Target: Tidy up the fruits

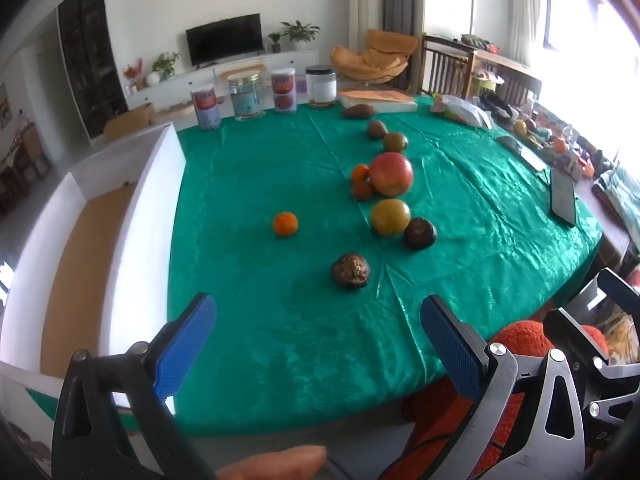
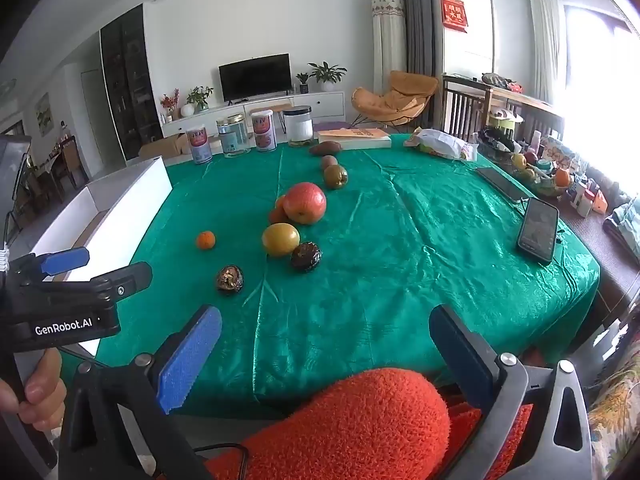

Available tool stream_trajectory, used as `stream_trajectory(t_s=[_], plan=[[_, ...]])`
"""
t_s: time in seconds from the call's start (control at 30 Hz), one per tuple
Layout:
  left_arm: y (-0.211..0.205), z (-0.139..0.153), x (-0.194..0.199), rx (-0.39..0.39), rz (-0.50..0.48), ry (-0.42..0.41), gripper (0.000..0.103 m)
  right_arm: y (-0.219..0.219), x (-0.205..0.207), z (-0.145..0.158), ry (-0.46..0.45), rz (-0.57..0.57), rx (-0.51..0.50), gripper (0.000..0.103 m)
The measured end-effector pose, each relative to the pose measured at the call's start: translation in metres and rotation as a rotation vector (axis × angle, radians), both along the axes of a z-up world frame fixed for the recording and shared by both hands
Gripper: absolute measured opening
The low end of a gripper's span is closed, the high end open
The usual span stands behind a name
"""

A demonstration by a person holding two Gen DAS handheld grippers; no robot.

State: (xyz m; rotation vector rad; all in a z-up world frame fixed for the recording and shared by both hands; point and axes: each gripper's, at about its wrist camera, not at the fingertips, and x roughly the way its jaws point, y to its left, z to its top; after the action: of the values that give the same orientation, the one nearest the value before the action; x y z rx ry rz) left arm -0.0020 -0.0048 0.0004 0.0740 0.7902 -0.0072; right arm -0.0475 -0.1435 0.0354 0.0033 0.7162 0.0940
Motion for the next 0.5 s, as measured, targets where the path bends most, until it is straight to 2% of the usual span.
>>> stream_trajectory(t_s=[0.07,0.1,0.23,0.5], plan=[[-0.006,0.001,-0.003,0.023,-0.014,-0.009,0.102,0.0,0.001,0.0,0.001,-0.003,0.006,0.103],[0.002,-0.004,-0.002,-0.027,-0.014,0.012,0.102,0.0,0.001,-0.001,0.001,-0.004,0.01,0.103],[-0.006,-0.003,-0.007,0.014,-0.003,-0.008,0.102,-0.006,-0.003,0.002,-0.001,-0.013,0.027,0.103],[-0.012,0.001,-0.006,-0.01,-0.021,-0.002,0.102,-0.002,-0.01,-0.001,-0.012,-0.005,0.022,0.103]])
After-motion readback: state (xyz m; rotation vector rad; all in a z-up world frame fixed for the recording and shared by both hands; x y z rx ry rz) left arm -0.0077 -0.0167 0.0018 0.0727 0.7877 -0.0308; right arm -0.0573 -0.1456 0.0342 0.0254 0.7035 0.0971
